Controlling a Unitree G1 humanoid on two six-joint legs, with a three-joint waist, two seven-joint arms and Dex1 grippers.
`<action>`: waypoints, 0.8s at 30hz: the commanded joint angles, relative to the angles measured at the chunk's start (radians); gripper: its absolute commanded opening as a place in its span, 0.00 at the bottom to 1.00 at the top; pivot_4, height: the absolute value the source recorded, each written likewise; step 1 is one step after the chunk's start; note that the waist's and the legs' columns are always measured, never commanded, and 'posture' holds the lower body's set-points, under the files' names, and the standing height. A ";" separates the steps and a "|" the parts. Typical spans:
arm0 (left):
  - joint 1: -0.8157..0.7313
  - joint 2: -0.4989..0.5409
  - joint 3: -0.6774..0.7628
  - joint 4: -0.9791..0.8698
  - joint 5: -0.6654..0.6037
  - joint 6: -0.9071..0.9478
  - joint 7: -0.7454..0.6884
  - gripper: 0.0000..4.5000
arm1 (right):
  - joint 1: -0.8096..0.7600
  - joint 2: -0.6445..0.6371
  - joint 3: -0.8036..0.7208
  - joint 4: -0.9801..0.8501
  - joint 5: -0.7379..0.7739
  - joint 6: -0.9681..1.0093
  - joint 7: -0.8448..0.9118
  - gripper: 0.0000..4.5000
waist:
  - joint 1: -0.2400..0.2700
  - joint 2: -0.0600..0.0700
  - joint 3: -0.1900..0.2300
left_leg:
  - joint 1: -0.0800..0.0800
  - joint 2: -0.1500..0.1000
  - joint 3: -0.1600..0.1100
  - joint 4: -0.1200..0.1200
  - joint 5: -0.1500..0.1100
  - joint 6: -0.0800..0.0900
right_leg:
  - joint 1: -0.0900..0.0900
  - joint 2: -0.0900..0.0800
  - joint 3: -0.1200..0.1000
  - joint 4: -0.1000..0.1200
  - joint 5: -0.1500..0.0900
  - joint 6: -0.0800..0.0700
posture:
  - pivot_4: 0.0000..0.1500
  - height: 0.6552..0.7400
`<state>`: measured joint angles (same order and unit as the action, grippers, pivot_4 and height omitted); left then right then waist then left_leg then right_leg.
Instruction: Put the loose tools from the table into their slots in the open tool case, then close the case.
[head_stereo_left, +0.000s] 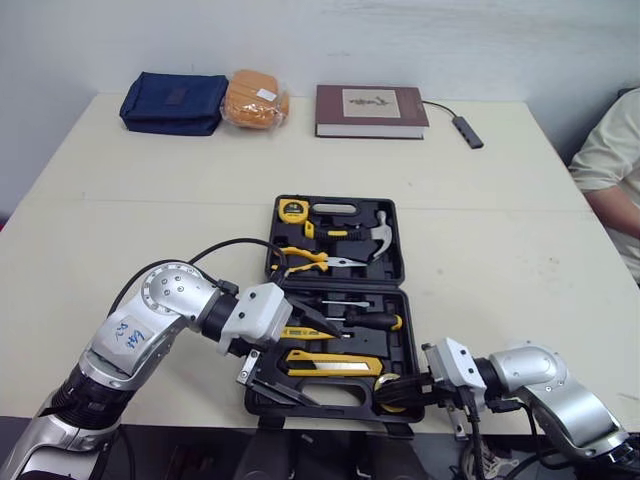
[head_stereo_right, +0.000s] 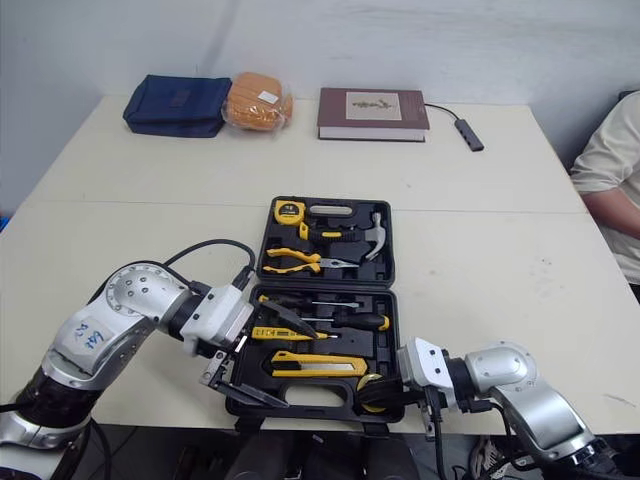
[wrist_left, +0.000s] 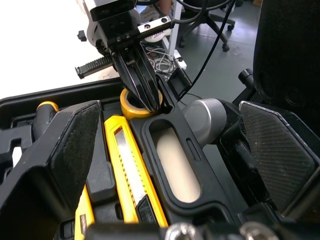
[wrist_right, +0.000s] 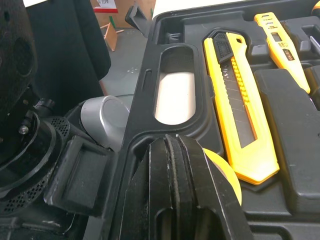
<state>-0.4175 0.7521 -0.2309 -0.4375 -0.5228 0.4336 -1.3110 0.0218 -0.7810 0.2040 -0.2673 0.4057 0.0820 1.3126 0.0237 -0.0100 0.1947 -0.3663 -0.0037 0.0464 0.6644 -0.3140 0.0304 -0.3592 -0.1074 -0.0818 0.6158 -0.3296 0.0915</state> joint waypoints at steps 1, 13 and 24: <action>-0.002 0.001 0.017 -0.004 0.006 -0.020 0.006 1.00 | 0.034 -0.029 -0.018 0.091 -0.046 0.021 -0.019 0.03 | 0.000 0.000 0.000 | 0.000 0.000 0.000 0.000 0.000 0.000 | 0.000 0.000 0.000 0.000 0.000 0.000 | 1.00 1.00; 0.152 0.094 0.255 0.111 0.039 -0.011 0.155 1.00 | -0.054 -0.103 -0.352 -0.149 0.251 0.347 -0.204 0.03 | -0.002 0.005 0.003 | -0.003 0.000 -0.002 -0.001 -0.001 -0.001 | -0.003 -0.001 -0.002 0.000 0.000 -0.001 | 1.00 1.00; 0.198 0.096 0.321 0.411 0.196 -0.173 0.247 0.50 | -0.219 -0.101 -0.212 0.138 -0.089 0.309 -0.352 0.00 | -0.002 0.006 0.004 | -0.010 -0.001 -0.001 -0.002 -0.001 0.000 | -0.011 -0.003 -0.002 0.002 0.000 -0.001 | 1.00 1.00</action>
<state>-0.2002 0.8511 0.0937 -0.0515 -0.3548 0.3027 -1.0754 -0.1764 -0.8851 -0.0285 -0.1405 0.3606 0.3949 0.9789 0.0219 -0.0043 0.1982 -0.3767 -0.0049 0.0459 0.6629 -0.3148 0.0301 -0.3715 -0.1102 -0.0840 0.6191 -0.3300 0.0907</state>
